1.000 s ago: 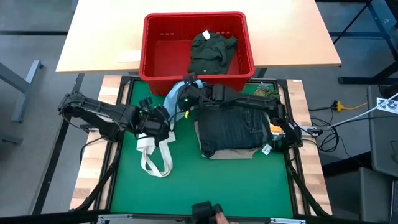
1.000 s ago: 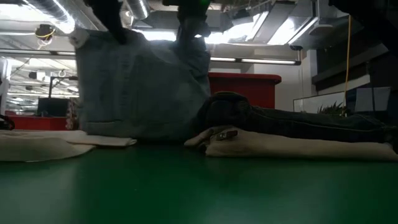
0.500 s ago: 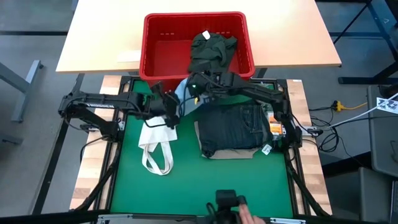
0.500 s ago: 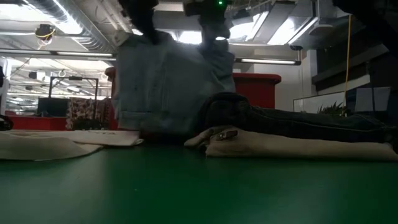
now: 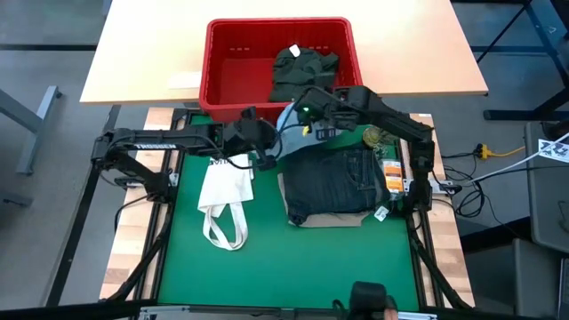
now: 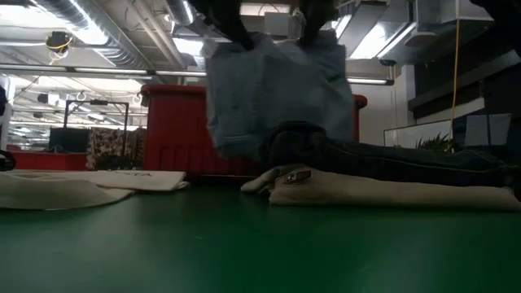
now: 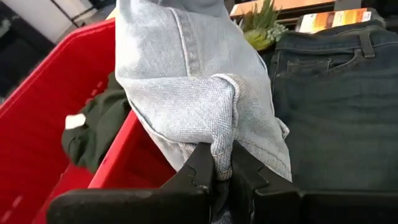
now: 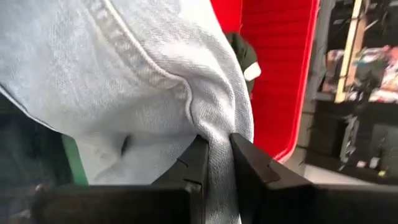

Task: Fold Laundry from Bin
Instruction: Stack the light blue jeans on top of the dark blue jeans

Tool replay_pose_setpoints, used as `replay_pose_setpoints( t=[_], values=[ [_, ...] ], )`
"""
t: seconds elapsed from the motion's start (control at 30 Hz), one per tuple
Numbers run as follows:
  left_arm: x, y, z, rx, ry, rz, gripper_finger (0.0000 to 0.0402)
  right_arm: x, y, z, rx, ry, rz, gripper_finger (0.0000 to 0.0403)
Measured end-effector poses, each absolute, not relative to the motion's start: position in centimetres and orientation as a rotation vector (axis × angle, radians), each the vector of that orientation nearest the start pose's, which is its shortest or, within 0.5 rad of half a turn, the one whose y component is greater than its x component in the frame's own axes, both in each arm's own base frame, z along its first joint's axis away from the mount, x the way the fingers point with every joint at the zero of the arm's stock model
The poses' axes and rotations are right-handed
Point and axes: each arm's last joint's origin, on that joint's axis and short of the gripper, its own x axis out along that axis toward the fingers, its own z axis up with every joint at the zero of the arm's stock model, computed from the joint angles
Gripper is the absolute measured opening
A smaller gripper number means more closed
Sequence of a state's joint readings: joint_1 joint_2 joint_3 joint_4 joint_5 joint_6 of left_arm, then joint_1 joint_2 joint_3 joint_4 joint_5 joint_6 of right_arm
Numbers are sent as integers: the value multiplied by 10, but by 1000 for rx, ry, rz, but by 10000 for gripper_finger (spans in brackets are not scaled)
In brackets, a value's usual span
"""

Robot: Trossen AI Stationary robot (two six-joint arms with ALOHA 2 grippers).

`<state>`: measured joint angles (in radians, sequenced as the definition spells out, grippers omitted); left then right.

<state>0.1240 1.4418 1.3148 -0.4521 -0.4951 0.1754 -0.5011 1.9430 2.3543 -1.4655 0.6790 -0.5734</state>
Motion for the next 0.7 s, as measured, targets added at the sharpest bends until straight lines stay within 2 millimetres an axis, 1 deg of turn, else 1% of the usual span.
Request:
replay_pose_setpoints(
  t=[0.13,0.27,0.47,0.57,0.7],
  values=[
    [324,55,334,286,621,532,12,297,-184,423,-453,1425,-714,44],
    [335,55,326,277,610,498,12,298,-185,417,-392,1417,-736,44],
    [343,56,320,275,597,482,12,298,-187,409,-443,1479,-794,44],
    [344,56,321,288,586,480,12,292,-186,410,-457,1494,-789,44],
    [347,56,325,282,536,478,12,276,-179,420,-438,1468,-788,44]
  ],
)
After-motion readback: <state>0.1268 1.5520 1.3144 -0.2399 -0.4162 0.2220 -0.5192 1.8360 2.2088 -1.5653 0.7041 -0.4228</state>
